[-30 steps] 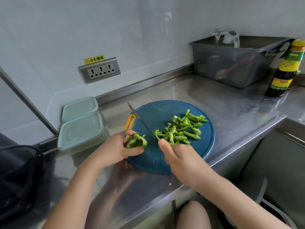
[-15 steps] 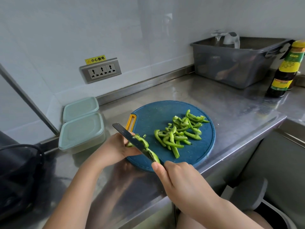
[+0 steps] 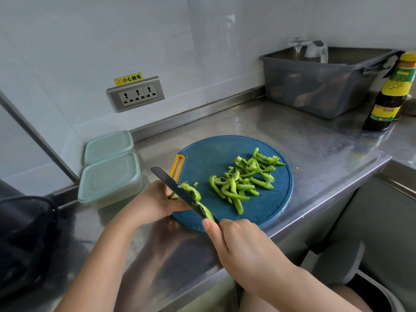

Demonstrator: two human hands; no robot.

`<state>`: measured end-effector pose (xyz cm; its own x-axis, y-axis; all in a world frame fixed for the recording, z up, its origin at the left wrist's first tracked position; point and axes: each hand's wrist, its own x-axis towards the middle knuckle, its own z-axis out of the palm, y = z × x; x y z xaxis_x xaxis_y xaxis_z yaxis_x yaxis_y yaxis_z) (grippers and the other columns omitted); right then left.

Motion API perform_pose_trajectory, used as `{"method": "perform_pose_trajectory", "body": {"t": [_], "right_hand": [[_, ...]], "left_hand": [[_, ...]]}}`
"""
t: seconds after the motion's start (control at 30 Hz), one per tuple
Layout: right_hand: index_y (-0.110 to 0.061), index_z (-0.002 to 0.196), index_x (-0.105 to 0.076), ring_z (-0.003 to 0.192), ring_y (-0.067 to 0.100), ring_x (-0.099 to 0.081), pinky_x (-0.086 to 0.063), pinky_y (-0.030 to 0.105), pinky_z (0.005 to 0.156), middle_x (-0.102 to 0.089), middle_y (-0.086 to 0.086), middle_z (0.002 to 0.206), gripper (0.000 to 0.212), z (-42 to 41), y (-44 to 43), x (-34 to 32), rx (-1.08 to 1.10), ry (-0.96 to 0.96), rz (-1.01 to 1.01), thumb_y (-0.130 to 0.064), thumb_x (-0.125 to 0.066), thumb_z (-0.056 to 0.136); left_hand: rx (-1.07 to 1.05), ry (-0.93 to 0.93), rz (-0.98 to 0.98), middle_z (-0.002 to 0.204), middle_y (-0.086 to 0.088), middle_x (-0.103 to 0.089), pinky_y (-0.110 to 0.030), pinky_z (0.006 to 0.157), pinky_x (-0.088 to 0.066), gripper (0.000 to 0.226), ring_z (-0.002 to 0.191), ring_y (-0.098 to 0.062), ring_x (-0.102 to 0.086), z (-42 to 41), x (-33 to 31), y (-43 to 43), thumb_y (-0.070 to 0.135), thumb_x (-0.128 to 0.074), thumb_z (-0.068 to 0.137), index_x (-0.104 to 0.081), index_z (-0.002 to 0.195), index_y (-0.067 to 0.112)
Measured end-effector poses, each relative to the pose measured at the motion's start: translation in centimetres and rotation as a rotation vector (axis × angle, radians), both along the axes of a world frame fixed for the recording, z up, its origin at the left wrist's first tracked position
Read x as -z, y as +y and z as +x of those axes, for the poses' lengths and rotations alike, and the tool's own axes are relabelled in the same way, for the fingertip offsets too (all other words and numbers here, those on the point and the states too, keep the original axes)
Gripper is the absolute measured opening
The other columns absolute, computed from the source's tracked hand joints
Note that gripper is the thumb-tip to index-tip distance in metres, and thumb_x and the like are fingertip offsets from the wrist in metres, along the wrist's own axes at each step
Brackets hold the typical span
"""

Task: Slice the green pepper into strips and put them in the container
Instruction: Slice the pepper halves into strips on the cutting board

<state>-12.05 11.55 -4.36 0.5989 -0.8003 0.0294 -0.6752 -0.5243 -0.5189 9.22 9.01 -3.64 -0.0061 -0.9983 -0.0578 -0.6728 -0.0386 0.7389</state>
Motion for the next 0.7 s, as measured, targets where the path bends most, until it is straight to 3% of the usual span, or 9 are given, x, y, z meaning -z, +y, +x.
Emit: {"method": "perform_pose_trajectory", "body": {"t": [0.07, 0.17, 0.3, 0.43, 0.57, 0.7], "right_hand": [[-0.018, 0.064, -0.030, 0.066, 0.029, -0.039, -0.035, 0.037, 0.063, -0.035, 0.001, 0.062, 0.052, 0.3, 0.2, 0.0, 0.009, 0.004, -0.008, -0.057, -0.012, 0.093], [-0.018, 0.063, -0.029, 0.058, 0.025, -0.034, -0.029, 0.037, 0.058, -0.035, 0.000, 0.062, 0.052, 0.8, 0.3, 0.0, 0.019, 0.010, -0.005, -0.056, -0.013, 0.094], [-0.016, 0.061, -0.031, 0.055, 0.021, -0.034, -0.026, 0.033, 0.051, -0.036, 0.002, 0.061, 0.055, 0.9, 0.4, -0.3, 0.023, -0.019, 0.052, -0.056, -0.015, 0.095], [-0.013, 0.060, -0.032, 0.065, 0.030, -0.037, -0.033, 0.034, 0.062, -0.035, 0.004, 0.060, 0.057, 1.0, 0.0, 0.3, 0.060, -0.029, 0.116, -0.053, -0.017, 0.098], [-0.015, 0.060, -0.031, 0.068, 0.029, -0.040, -0.034, 0.034, 0.064, -0.035, 0.002, 0.061, 0.055, 1.3, 0.0, 0.5, 0.094, -0.047, 0.136, -0.053, -0.017, 0.097], [-0.016, 0.061, -0.030, 0.069, 0.028, -0.040, -0.033, 0.033, 0.062, -0.035, 0.001, 0.061, 0.054, 1.5, 0.1, 0.4, 0.107, -0.040, 0.126, -0.053, -0.016, 0.097]], "left_hand": [[-0.017, -0.001, 0.018, 0.052, 0.019, -0.055, -0.011, 0.051, -0.036, 0.035, 0.050, 0.006, -0.048, 0.1, 0.1, 0.0, 0.024, -0.073, 0.081, -0.064, 0.054, 0.044], [-0.068, -0.004, 0.052, 0.058, 0.002, -0.045, -0.026, 0.054, -0.034, 0.021, 0.051, -0.012, -0.040, 0.4, 0.4, -0.1, 0.037, -0.077, 0.075, -0.063, 0.060, 0.031], [-0.097, -0.031, 0.060, 0.060, -0.004, -0.045, -0.029, 0.053, -0.034, 0.053, 0.051, -0.013, -0.042, 0.6, 0.4, 0.0, 0.056, -0.077, 0.058, -0.060, 0.071, 0.008], [-0.068, -0.033, 0.058, 0.047, 0.005, -0.047, -0.023, 0.048, -0.031, 0.019, 0.045, -0.006, -0.040, 0.0, -0.3, 0.3, 0.036, -0.085, 0.064, -0.070, 0.065, 0.025], [-0.116, -0.048, 0.066, 0.048, -0.002, -0.052, -0.023, 0.046, -0.038, 0.062, 0.043, -0.013, -0.049, 0.3, -0.3, 0.3, 0.065, -0.079, 0.046, -0.071, 0.079, 0.013], [-0.115, -0.067, 0.076, 0.043, -0.002, -0.051, -0.023, 0.046, -0.037, 0.051, 0.041, -0.013, -0.047, -0.2, -0.6, 0.5, 0.063, -0.072, 0.050, -0.070, 0.075, 0.018]]}}
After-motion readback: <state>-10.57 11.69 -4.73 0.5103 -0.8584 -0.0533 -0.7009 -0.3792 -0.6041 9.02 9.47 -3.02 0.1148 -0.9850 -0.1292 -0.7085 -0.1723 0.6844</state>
